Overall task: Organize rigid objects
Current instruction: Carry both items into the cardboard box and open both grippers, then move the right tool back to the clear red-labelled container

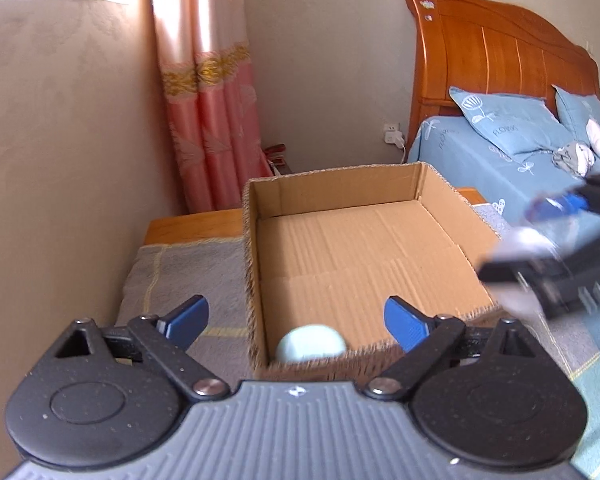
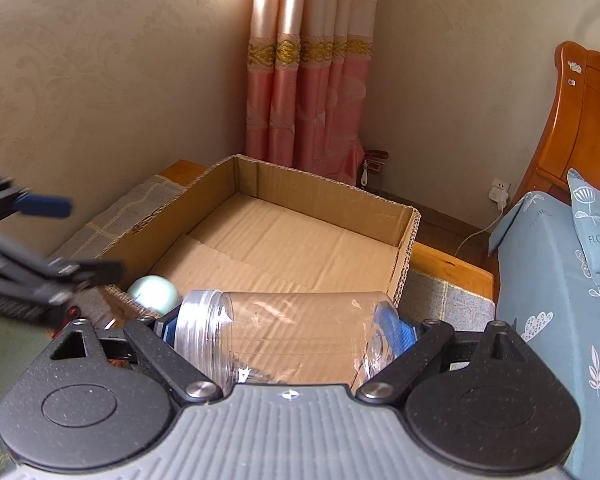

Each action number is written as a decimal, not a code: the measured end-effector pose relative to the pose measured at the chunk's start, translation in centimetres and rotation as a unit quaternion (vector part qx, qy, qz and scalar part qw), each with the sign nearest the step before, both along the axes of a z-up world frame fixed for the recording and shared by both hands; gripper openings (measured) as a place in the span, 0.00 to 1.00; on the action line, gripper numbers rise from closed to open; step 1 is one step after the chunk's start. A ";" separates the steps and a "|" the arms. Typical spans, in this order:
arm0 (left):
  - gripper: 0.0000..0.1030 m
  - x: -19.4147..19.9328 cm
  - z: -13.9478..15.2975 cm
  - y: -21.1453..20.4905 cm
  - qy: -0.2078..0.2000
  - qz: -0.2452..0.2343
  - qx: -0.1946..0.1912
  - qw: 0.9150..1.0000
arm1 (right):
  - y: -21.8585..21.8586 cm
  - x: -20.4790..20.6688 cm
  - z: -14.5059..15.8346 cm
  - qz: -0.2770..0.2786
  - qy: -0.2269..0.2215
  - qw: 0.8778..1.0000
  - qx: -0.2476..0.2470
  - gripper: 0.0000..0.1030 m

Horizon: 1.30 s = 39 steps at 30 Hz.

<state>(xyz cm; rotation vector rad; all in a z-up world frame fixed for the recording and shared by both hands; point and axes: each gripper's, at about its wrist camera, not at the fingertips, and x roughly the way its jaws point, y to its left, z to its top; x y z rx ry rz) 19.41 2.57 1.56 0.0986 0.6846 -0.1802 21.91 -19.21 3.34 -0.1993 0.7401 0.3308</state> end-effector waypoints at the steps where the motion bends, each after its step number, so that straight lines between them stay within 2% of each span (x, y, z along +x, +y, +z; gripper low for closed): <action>1: 0.95 -0.7 0.0 0.3 -0.001 0.002 -0.003 1.000 | 0.0 0.6 0.0 -0.003 0.003 1.000 0.000 0.91; 3: 0.99 -2.3 -0.1 0.8 -0.010 0.009 -0.007 1.000 | -0.1 2.3 -0.1 -0.012 0.011 1.000 0.004 0.91; 6: 0.99 -4.9 -0.5 1.6 -0.029 0.027 -0.015 0.999 | -0.1 4.6 -0.4 -0.022 0.024 0.999 0.012 0.91; 10: 0.99 -6.6 -1.4 2.5 -0.024 0.052 -0.022 0.998 | 0.4 7.7 -0.8 -0.032 0.046 0.998 0.015 0.91; 14: 0.99 -7.0 -2.2 2.9 -0.018 0.067 -0.005 0.998 | 1.4 10.2 -1.1 -0.045 0.044 0.998 -0.004 0.91; 16: 0.99 -7.1 -2.3 2.9 -0.019 0.072 0.006 0.997 | 1.7 11.0 -1.3 -0.057 0.039 0.998 -0.016 1.00; 17: 0.99 -7.1 -2.4 3.0 -0.018 0.071 0.008 0.997 | 1.8 11.1 -1.4 -0.059 0.036 0.997 -0.020 1.00; 22: 0.99 -7.2 -3.0 3.0 -0.009 0.066 0.005 0.998 | 1.8 9.2 -0.9 -0.046 0.021 0.999 -0.021 1.00; 30: 0.99 -8.2 -3.4 1.8 -0.001 0.038 0.012 0.999 | 0.9 5.7 -0.9 -0.038 0.032 0.999 -0.006 1.00; 39: 0.99 -9.5 -3.7 1.4 -0.005 0.021 0.010 1.000 | 0.2 -0.7 -1.6 -0.038 0.032 0.999 0.022 1.00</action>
